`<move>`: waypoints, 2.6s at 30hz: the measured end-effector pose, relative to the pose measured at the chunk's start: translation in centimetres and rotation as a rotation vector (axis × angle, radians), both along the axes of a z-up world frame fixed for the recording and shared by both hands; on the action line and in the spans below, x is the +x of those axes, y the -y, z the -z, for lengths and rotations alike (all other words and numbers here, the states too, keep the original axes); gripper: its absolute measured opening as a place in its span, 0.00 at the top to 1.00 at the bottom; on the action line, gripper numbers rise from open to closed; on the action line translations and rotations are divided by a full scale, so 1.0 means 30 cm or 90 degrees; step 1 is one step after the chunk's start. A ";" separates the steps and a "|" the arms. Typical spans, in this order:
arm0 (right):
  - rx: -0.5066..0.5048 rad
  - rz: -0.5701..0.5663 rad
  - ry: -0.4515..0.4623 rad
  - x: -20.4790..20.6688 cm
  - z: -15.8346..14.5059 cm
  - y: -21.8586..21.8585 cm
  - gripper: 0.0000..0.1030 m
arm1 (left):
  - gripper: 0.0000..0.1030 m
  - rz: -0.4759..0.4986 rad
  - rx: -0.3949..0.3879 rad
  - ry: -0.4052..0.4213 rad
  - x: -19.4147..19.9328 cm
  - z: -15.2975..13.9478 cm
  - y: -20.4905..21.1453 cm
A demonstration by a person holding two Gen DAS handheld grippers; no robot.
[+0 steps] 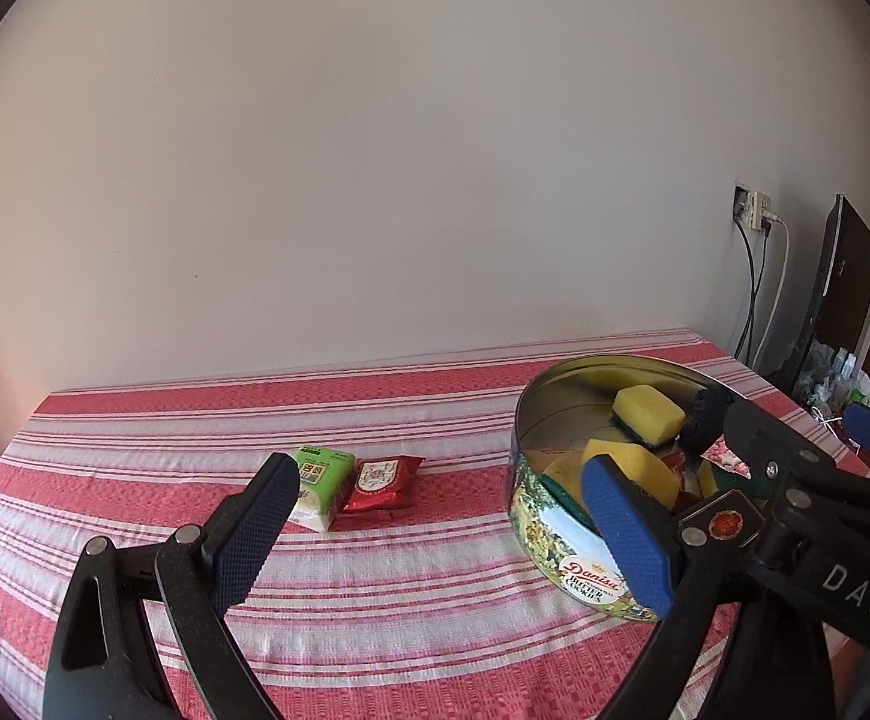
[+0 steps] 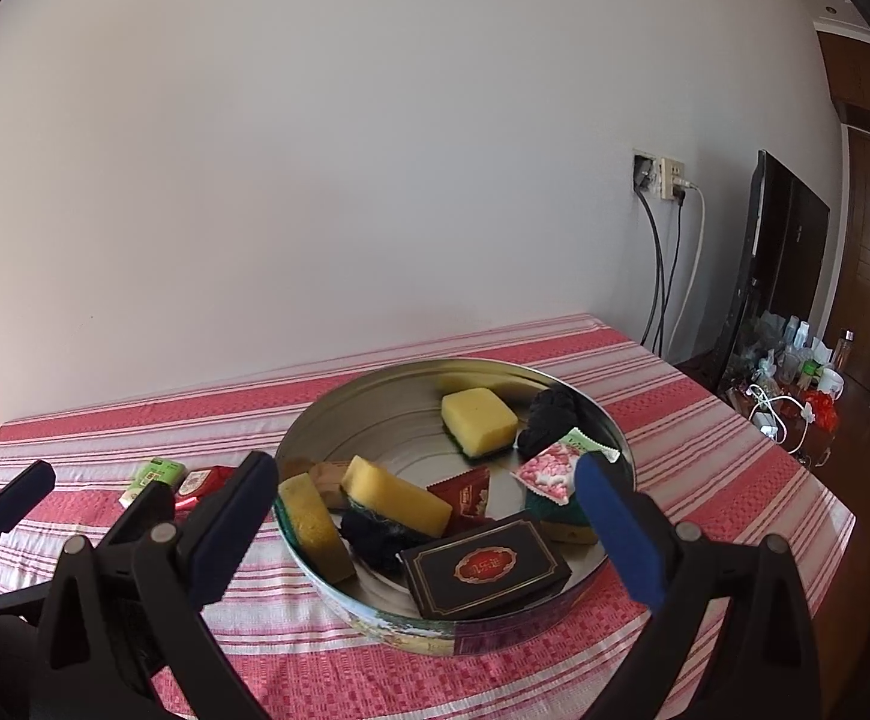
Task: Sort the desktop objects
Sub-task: 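Withdraw both open tools from the tin toward the tissue pack, then grasp the green tissue pack with the left tool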
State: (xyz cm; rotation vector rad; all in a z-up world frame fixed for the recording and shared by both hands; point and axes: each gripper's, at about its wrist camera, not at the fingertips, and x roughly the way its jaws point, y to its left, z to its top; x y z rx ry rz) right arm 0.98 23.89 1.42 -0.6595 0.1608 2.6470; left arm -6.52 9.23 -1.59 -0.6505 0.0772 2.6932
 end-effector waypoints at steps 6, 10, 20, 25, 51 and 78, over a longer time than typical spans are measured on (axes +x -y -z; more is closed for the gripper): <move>0.012 -0.026 0.003 -0.032 0.004 0.073 0.02 | 0.06 -0.032 0.000 0.005 -0.030 0.010 0.104; 0.017 -0.054 0.008 -0.057 0.014 0.132 0.02 | 0.06 -0.077 -0.006 0.014 -0.076 0.030 0.210; 0.025 -0.146 0.038 -0.168 0.081 0.301 0.06 | 0.06 -0.176 -0.028 0.047 -0.204 0.086 0.430; 0.027 -0.186 0.060 -0.203 0.117 0.371 0.29 | 0.06 -0.140 -0.047 0.064 -0.294 0.110 0.391; 0.010 -0.180 0.094 -0.243 0.155 0.369 0.30 | 0.55 -0.003 -0.104 0.165 -0.506 0.303 0.162; -0.023 -0.205 0.111 -0.330 0.192 0.391 0.31 | 0.80 0.047 -0.043 0.179 -0.512 0.200 0.292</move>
